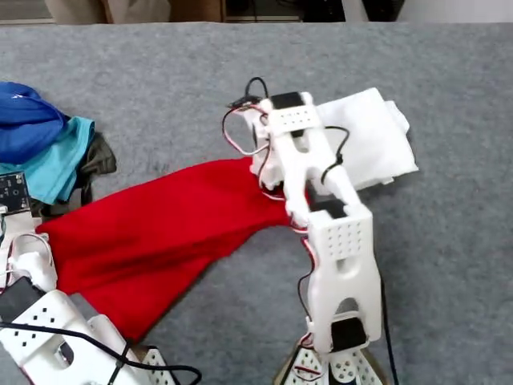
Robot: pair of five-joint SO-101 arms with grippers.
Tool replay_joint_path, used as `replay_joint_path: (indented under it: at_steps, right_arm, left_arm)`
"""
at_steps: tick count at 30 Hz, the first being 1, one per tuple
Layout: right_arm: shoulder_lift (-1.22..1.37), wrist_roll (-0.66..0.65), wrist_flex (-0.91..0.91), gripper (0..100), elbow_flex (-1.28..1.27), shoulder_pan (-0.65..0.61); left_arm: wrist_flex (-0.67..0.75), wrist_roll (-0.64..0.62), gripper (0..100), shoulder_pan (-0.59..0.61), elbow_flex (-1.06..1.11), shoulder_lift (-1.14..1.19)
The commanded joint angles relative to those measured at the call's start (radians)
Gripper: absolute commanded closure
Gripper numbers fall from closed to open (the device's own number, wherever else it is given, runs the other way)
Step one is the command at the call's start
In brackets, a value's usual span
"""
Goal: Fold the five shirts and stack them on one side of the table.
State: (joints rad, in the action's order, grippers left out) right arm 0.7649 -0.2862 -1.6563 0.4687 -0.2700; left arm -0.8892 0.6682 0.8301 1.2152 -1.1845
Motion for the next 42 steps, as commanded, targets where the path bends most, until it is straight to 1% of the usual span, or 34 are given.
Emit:
replay_joint_path:
  at_steps: [1, 4, 6, 10, 12, 14, 19, 21, 23, 25, 29, 32, 35, 36, 38, 40, 42]
  right_arm:
    - [-0.081, -0.063, -0.110, 99.7, 0.012, 0.085]
    - [-0.174, -0.120, -0.127, 99.7, -0.073, 0.170]
    - [-0.252, -0.175, -0.126, 99.7, -0.173, 0.213]
    - [-0.424, -0.258, -0.097, 99.7, -0.424, 0.269]
    - [-0.526, -0.292, -0.051, 99.7, -0.567, 0.291]
    - [-0.622, -0.318, 0.000, 99.7, -0.708, 0.302]
    - [-0.788, -0.330, 0.046, 99.7, -0.974, 0.303]
    - [-0.826, -0.339, 0.043, 99.7, -1.033, 0.303]
    - [-0.860, -0.384, 0.037, 99.7, -1.084, 0.305]
    - [-0.895, -0.428, 0.035, 99.7, -1.125, 0.305]
    - [-0.975, -0.499, -0.014, 99.7, -1.145, 0.297]
    - [-1.090, -0.557, -0.064, 99.3, -1.101, 0.303]
    - [-1.280, -0.562, -0.084, 98.2, -0.978, 0.335]
    - [-1.339, -0.563, -0.087, 95.8, -0.928, 0.338]
    - [-1.419, -0.563, -0.083, 87.2, -0.842, 0.325]
    - [-1.445, -0.562, -0.077, 77.1, -0.779, 0.268]
    - [-1.435, -0.539, -0.051, 68.3, -0.737, 0.180]
  left_arm:
    - [0.000, -0.015, 98, -0.011, -0.094, -0.005]
    - [-0.023, -0.023, 98, -0.012, -0.167, -0.004]
    - [-0.103, -0.037, 98, -0.021, -0.229, 0.012]
    - [-0.276, -0.063, 98, -0.110, -0.381, 0.134]
    - [-0.371, -0.114, 98, -0.157, -0.488, 0.232]
    - [-0.485, -0.135, 98, -0.206, -0.609, 0.340]
    - [-0.799, -0.129, 98, -0.328, -0.905, 0.607]
    - [-0.876, -0.100, 98, -0.338, -0.980, 0.705]
    - [-0.870, -0.084, 98, -0.299, -0.997, 0.766]
    - [-0.870, -0.071, 98, -0.235, -1.002, 0.806]
    - [-0.868, 0.058, 98, -0.126, -0.996, 0.862]
    - [-0.862, 0.104, 98, -0.061, -1.005, 0.894]
    - [-0.862, 0.144, 98, -0.017, -1.003, 0.908]
    - [-0.862, 0.150, 98, -0.002, -1.003, 0.908]
    - [-0.862, 0.150, 98, 0.015, -1.005, 0.905]
    - [-0.862, 0.150, 98, 0.017, -0.999, 0.900]
    - [-0.862, 0.146, 98, 0.017, -0.996, 0.900]
